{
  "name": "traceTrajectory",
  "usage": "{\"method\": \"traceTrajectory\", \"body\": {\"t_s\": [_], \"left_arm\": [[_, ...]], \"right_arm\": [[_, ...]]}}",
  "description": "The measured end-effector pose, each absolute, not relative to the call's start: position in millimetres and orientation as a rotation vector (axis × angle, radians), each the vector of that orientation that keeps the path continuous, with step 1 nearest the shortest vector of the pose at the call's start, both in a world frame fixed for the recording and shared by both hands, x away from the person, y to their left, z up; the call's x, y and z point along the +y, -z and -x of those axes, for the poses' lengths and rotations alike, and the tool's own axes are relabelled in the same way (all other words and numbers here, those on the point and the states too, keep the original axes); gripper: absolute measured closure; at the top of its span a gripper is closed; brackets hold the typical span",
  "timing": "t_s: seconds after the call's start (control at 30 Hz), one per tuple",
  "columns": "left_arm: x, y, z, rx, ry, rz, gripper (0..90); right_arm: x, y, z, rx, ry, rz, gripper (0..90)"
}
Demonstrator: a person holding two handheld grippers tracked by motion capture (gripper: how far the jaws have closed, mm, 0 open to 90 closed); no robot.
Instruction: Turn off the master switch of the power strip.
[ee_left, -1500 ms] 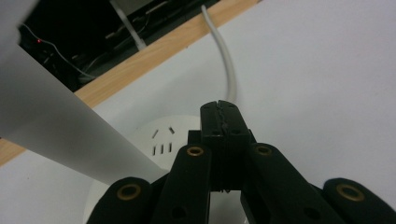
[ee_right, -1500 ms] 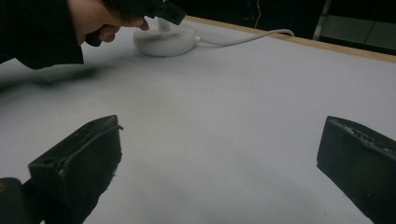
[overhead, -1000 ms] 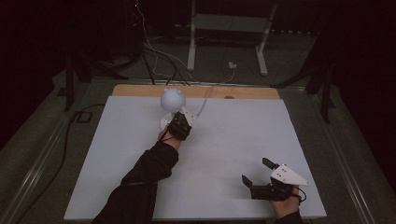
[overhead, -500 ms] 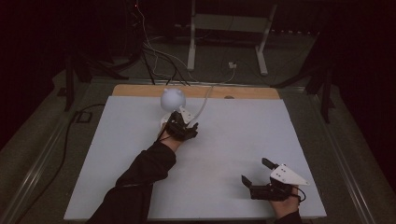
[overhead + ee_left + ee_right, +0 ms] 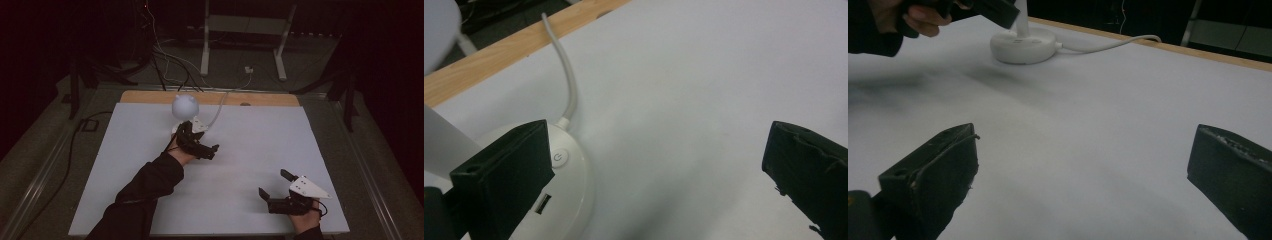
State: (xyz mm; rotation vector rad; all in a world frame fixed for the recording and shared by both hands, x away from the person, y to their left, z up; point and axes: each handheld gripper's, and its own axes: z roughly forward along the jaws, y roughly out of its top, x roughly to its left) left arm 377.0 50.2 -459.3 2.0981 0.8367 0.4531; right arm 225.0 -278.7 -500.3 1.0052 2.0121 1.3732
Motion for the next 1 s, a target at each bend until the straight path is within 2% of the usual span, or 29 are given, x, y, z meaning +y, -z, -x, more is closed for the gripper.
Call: {"method": "traceTrajectory", "body": {"t_s": [0.37,1.0], "left_arm": [[71.9,436.5,-356.9,0.776,-0.394,-2.1,0.3],[127.2,449.1,-322.3,0.782,-0.434,-2.167,0.4]], "right_arm": [[-276.9,499.3,-224.4,2.01,-1.371,-0.999,0.0],[-276.2,499.2,-224.1,2.012,-1.362,-0.997,0.0]]}}
